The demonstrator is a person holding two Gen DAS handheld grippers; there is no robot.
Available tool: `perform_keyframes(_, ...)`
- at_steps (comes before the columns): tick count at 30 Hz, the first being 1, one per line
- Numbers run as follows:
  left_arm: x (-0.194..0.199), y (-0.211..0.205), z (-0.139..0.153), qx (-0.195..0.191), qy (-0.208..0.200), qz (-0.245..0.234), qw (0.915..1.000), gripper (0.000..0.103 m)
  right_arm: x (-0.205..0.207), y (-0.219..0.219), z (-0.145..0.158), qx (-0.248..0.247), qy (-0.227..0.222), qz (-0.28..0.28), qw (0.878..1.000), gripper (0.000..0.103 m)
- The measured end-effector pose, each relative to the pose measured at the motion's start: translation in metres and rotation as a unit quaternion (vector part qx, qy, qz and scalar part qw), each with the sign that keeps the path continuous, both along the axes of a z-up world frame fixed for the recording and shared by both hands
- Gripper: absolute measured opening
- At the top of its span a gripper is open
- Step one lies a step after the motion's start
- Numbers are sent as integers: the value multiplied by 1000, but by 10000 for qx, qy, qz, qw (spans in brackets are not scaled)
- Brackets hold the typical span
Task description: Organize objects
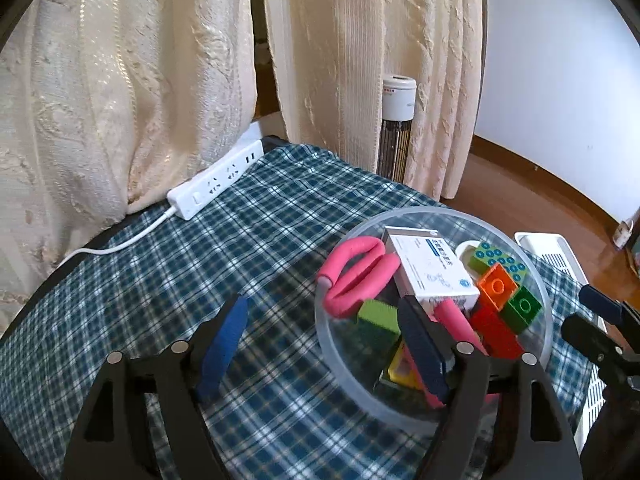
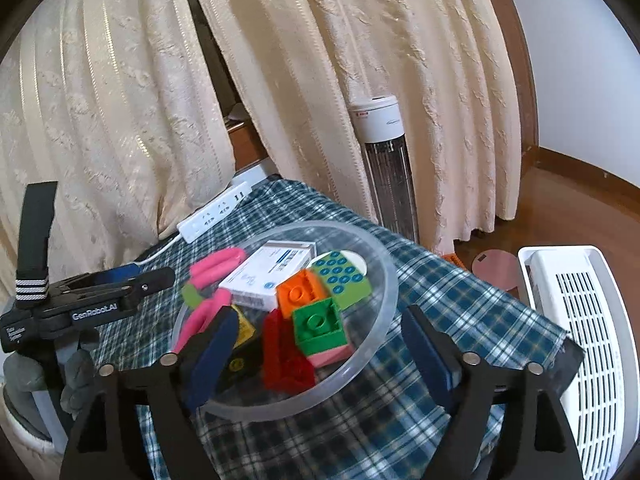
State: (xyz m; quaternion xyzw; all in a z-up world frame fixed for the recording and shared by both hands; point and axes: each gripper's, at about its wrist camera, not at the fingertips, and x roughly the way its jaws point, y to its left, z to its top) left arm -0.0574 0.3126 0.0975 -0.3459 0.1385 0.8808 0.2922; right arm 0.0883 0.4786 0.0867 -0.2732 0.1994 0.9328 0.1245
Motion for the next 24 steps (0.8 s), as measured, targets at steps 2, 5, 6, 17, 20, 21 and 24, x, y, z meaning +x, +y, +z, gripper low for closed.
perform_keyframes(2, 6, -7, 2, 46, 15, -16, 10000, 80, 1, -5, -1, -9, -70, 35, 10000, 97)
perform_keyframes(5, 12, -18, 5, 149, 8, -1, 9999, 87, 4, -12, -2, -1, -139, 42, 9999, 102)
perform_keyframes(6, 15, -22, 6, 189, 5, 11, 9998, 87, 4, -15, -2, 25, -155, 27, 9999, 102)
perform_keyframes(17, 36, -59, 13, 393, 153, 134, 9990, 93, 7, -56, 8, 626, -345, -10, 9974, 103)
perform_keyframes(20, 38, -64, 16, 390, 222, 196, 9988, 93, 7, -66, 13, 754, -348, 1, 9965, 102)
perform_keyframes(21, 40, -65, 17, 363, 271, 214, 9987, 93, 7, -69, 15, 788, -345, 4, 9963, 103)
perform_keyframes(24, 45, -68, 20, 286, 456, 292, 9981, 93, 7, -77, 19, 890, -335, -4, 9955, 103)
